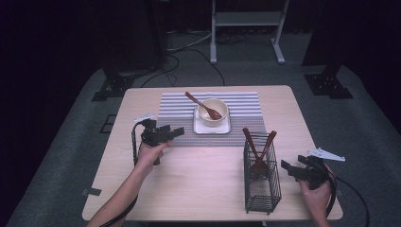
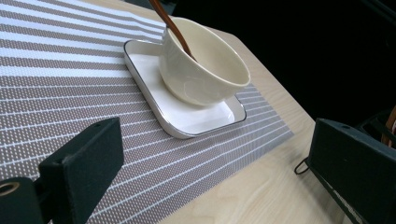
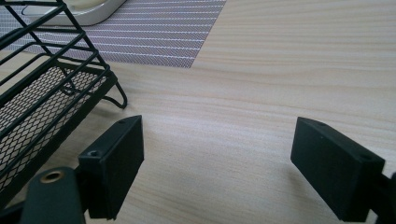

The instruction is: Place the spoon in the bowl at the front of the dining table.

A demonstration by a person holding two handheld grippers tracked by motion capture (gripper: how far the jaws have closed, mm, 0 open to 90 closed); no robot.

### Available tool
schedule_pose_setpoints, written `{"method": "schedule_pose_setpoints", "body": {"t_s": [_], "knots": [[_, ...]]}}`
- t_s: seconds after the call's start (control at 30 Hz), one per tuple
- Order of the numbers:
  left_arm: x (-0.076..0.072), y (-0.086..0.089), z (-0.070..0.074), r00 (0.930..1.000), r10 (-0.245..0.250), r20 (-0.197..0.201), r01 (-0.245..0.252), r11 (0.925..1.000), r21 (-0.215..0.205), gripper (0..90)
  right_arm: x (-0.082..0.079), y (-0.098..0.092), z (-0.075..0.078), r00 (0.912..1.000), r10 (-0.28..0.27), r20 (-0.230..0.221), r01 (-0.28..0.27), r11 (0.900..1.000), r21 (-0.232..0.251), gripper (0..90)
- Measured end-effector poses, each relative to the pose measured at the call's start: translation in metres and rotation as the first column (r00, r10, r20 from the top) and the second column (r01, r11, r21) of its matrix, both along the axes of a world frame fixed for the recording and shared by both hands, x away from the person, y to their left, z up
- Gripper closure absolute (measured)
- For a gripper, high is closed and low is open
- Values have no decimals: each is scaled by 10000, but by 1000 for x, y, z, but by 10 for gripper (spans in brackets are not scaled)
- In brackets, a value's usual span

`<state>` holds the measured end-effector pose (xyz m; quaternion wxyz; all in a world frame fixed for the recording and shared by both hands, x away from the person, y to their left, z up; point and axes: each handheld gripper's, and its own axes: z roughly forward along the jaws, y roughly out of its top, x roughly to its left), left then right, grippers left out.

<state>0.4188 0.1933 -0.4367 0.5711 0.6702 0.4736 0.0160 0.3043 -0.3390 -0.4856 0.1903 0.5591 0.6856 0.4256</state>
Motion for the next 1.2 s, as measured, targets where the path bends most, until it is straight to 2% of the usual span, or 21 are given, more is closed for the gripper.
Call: {"method": "schedule_pose_setpoints", "body": {"t_s": [0.47, 1.2], "knots": [[-13, 1, -3, 9999, -119, 89, 118, 9999, 119, 26, 0, 0, 0, 10000, -4, 0, 4, 10000, -17, 161], [-44, 10, -8, 9993, -293, 251, 294, 9996, -25, 26, 0, 1, 0, 10000, 5, -17, -5, 10000, -75, 161]]}}
